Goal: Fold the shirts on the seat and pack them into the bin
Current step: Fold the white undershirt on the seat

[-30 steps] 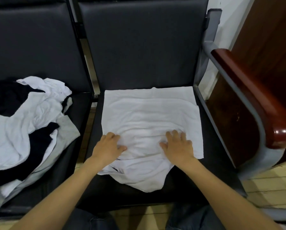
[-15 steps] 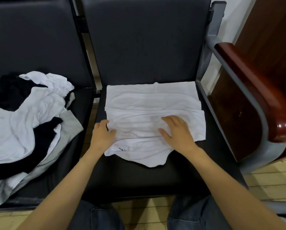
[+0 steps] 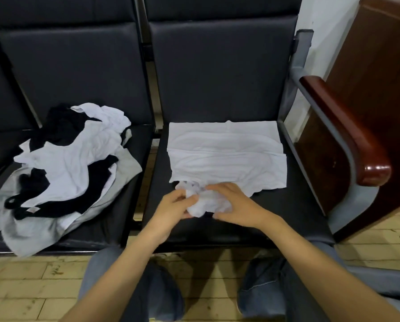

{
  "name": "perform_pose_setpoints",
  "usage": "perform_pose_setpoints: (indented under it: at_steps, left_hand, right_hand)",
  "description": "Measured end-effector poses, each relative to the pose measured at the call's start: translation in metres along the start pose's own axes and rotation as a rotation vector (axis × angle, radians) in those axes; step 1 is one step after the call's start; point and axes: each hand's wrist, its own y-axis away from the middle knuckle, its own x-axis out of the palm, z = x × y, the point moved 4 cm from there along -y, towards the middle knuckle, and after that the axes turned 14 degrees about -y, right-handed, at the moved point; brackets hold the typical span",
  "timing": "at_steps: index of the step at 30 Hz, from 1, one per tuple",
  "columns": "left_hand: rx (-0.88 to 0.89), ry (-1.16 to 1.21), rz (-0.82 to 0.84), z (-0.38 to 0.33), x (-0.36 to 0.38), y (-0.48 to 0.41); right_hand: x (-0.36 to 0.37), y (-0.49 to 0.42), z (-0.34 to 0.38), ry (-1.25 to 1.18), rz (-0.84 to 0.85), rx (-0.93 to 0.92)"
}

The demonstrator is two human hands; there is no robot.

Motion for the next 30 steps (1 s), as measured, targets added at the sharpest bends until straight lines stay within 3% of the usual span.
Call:
perform_pose_setpoints:
  at_steps: [2,5,10,14,17,21,24,27,30]
  left_hand:
    - [0.091,-0.17,0.155,-0.004,0.016,0.018]
    - [0.122,-0.258,0.279,0.0,0.019,0.028]
    - [0.05,-0.66,-0.115,0.027,-0.013,-0.016]
    - [0.063,-0.805,-0.197,0.03,-0.019,-0.064]
    - [-0.07,-0.663,-0.254,0.029,-0.018,-0.079]
    - [-0.232,-0.29,-0.101,0.047,-0.007,-0.082]
    - [-0.256,-0.338,-0.116,0.053,-0.003,-0.078]
    - [-0.209,-0.466,-0.175,0.051,0.003,-0.065]
    - [-0.136,-0.294,-0.22,0.033,-0.006,-0.05]
  right_hand:
    - [0.007,0.012,0.007,-0.102,0.021,-0.042]
    - [0.006,0.029,-0.006,0.003,-0.03,-0.06]
    - [0.015,0.058,-0.024,0.299,0.111,-0.032]
    - [0.016,0.062,-0.031,0.336,0.044,-0.071]
    - [0.014,0.057,-0.031,0.337,-0.051,-0.05]
    - [0.025,0.046,-0.026,0.492,-0.029,-0.03]
    - [0.042,0.043,-0.033,0.627,0.012,0.007]
    - [0.047,0.042,-0.032,0.583,-0.106,-0.03]
    - [0.031,0.039,-0.023,0.42,-0.224,0.044]
